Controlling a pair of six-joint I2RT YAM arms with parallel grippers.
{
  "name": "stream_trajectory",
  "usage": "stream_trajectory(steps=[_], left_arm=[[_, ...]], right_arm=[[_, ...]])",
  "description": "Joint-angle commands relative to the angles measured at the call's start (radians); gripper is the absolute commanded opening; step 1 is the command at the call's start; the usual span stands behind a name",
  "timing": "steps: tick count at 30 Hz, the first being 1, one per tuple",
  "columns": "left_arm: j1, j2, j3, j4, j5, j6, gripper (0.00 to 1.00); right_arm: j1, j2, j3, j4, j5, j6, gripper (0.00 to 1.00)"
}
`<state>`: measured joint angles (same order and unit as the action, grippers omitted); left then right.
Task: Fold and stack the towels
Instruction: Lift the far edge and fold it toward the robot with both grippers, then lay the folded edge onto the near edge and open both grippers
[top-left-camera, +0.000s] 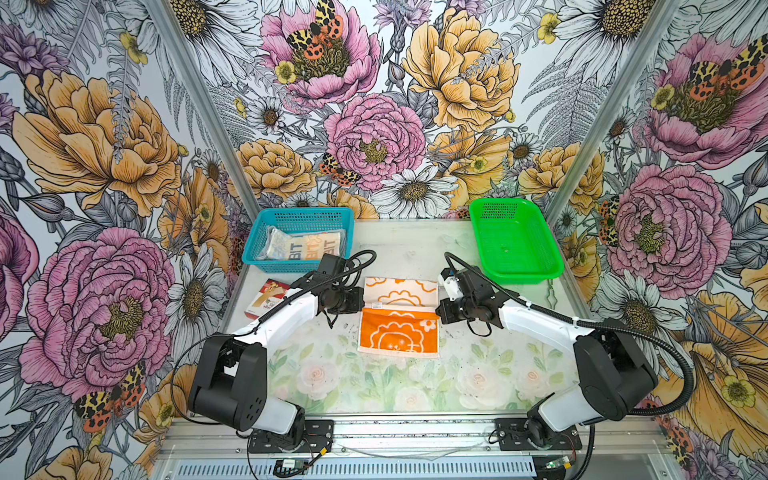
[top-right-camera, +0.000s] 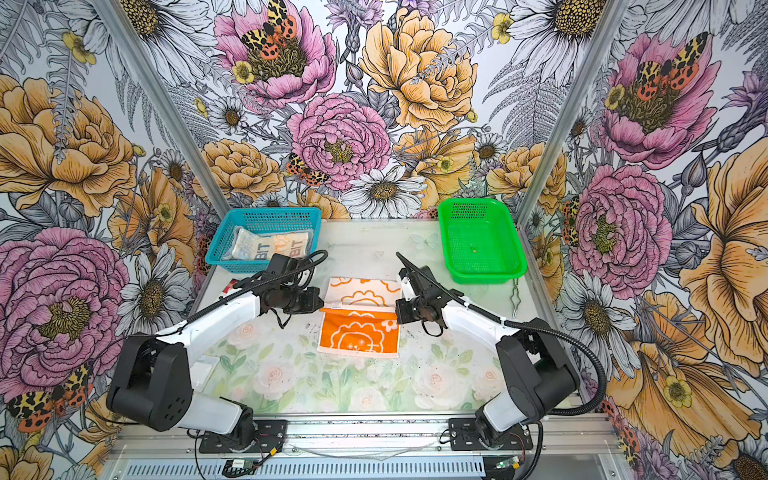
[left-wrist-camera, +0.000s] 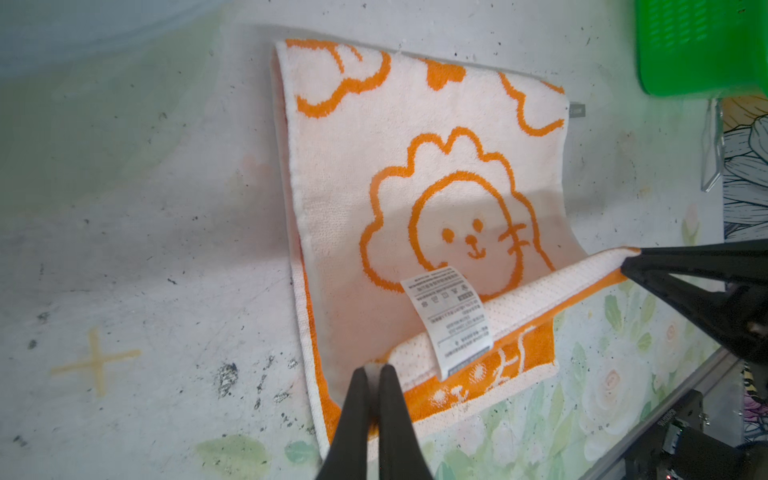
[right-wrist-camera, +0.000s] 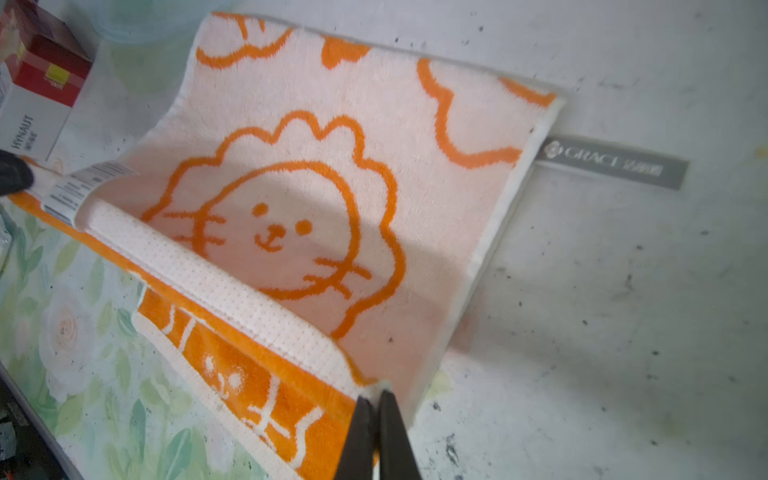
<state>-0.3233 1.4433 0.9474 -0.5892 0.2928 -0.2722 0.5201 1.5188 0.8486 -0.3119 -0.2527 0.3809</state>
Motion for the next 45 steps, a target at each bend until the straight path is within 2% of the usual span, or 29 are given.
stream_trajectory(steps=[1, 7, 20, 29, 31, 36, 43, 45], left_arm=[[0.003, -0.044, -0.017, 0.066, -0.033, -0.022, 0.0], [-0.007, -0.053, -0.075, 0.088, -0.013, -0.034, 0.0], [-0.048, -0.139, -0.249, 0.147, -0.032, -0.109, 0.0], [-0.062, -0.129, -0.278, 0.171, -0.034, -0.127, 0.0], [-0.063, -0.132, -0.284, 0.171, -0.032, -0.13, 0.02], [-0.069, -0.193, -0.316, 0.166, -0.034, -0.175, 0.05], [-0.072, -0.282, -0.331, 0.132, -0.071, -0.218, 0.14], [-0.079, -0.28, -0.326, 0.137, -0.067, -0.215, 0.21]], right_arm=[[0.028, -0.052, -0.041, 0.074, 0.077, 0.066, 0.0], [0.054, -0.101, -0.082, 0.075, 0.099, 0.09, 0.0], [0.1, -0.113, -0.134, 0.075, 0.11, 0.137, 0.0], [0.135, -0.18, -0.212, 0.074, 0.14, 0.192, 0.02], [0.135, -0.185, -0.227, 0.075, 0.142, 0.194, 0.08], [0.136, -0.216, -0.259, 0.074, 0.137, 0.226, 0.12], [0.139, -0.326, -0.294, 0.073, 0.112, 0.276, 0.16], [0.139, -0.347, -0.295, 0.074, 0.135, 0.273, 0.17]])
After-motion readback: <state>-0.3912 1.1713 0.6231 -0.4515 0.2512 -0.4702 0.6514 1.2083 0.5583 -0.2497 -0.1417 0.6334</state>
